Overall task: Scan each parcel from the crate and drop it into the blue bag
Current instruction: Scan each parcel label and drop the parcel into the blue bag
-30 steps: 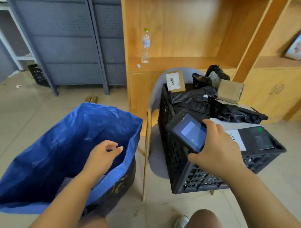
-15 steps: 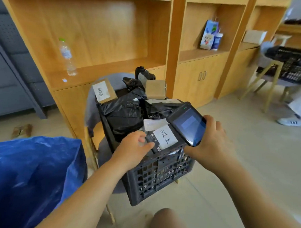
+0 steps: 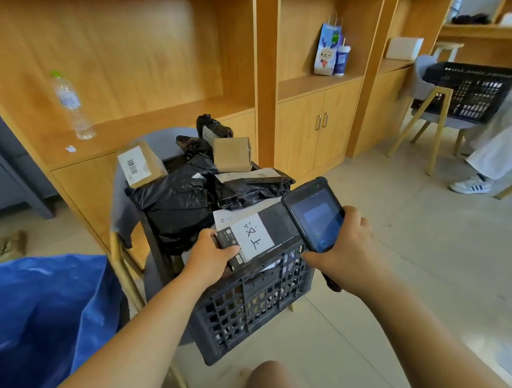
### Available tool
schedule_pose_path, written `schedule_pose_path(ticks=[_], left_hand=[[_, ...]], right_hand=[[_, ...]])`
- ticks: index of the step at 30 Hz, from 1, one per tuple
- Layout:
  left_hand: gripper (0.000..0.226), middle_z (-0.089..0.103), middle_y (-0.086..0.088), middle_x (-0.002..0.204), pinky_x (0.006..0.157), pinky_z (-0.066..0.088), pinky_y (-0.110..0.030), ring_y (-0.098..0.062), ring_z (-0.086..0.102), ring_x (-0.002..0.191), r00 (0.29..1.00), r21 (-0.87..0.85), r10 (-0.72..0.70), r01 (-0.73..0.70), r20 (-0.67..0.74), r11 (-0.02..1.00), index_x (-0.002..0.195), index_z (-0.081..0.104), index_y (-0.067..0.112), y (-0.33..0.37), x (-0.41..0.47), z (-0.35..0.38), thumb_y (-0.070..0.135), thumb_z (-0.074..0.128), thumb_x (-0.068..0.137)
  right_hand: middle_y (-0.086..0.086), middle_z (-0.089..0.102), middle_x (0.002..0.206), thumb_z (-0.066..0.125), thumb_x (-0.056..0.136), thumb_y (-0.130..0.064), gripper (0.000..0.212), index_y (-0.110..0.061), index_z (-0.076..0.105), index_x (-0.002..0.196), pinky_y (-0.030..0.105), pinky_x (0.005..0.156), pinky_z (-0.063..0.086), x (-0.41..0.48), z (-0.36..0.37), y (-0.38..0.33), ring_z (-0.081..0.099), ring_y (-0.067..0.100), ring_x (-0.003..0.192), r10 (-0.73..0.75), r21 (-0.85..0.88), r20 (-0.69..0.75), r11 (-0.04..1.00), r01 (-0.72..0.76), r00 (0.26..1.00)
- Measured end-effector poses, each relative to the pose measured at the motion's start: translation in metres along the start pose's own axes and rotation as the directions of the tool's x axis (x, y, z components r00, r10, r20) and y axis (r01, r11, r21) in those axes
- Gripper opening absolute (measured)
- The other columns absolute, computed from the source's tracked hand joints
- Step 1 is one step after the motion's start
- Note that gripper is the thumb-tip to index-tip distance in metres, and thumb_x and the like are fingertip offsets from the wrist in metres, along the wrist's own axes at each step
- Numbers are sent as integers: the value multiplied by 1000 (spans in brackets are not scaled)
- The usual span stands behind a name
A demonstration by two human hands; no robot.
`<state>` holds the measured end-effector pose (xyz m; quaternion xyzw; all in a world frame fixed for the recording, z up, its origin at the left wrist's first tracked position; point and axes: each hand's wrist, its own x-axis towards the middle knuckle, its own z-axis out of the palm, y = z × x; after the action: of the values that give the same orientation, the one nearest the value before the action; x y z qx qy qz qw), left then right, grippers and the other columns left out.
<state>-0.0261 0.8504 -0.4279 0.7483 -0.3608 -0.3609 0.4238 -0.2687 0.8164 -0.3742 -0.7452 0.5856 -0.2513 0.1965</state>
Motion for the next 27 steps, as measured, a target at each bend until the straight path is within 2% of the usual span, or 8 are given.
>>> schedule_pose_path(ticks=[3,7,12,16,19,23,25,27], left_hand=[[44,58,0,109,59,60,-36,-21,62,95,995,-135,54,-65,-81,989,124,46,18,11,-11,-12,12,69,87],[37,59,10,105,81,52,-34,-13,59,99,890,178,381,-345,-250,922,113,52,30,16,-32,-40,15,71,85],[34,52,6,120,78,49,-33,-11,51,97,789,506,606,-482,-104,715,125,58,25,6,-52,-62,21,62,92],[33,52,9,117,79,54,-37,-10,62,82,846,384,528,-464,-74,798,116,60,32,0,-60,-62,13,64,90],[40,52,20,114,85,55,-37,-6,63,94,903,214,404,-369,-150,904,97,66,39,-3,-64,-59,0,59,86],[25,56,7,114,85,57,-44,-24,59,112,945,-186,253,-292,-205,938,80,73,28,2,-72,-56,9,60,91],[13,59,7,112,84,56,-44,-23,60,110,935,-100,260,-290,-242,952,89,72,29,1,-75,-58,16,69,86],[43,60,-1,121,85,56,-45,-25,61,109,957,-131,175,-209,-232,969,121,62,23,0,-75,-61,10,74,82]], right_hand=[[-3,34,100,79,55,-51,86,-22,29,119,33,70,42,1,7,-1,43,19,88,-5,42,5,999,5,1000],[-4,35,99,80,55,-44,78,-24,29,111,36,70,45,0,12,-4,45,20,89,-6,98,-6,995,7,1000],[-8,33,92,80,55,-38,73,-32,21,98,40,66,48,-7,16,-10,48,22,86,-42,150,-16,988,44,999],[-7,34,94,79,56,-40,72,-33,20,97,35,63,43,-15,18,-13,47,21,85,-55,141,-26,988,58,998],[-5,36,96,79,55,-41,72,-32,22,97,37,64,46,-20,16,-14,47,21,85,-54,148,-19,987,57,998],[-5,36,98,78,55,-44,72,-32,24,101,43,71,50,-26,12,-13,47,22,89,-57,119,3,991,56,998],[-4,36,100,77,56,-44,75,-26,29,112,41,71,50,-28,11,-13,47,22,91,-72,62,15,996,71,997],[-4,37,101,77,57,-44,80,-22,30,118,37,69,49,-29,10,-15,47,21,90,-94,12,20,995,94,995]])
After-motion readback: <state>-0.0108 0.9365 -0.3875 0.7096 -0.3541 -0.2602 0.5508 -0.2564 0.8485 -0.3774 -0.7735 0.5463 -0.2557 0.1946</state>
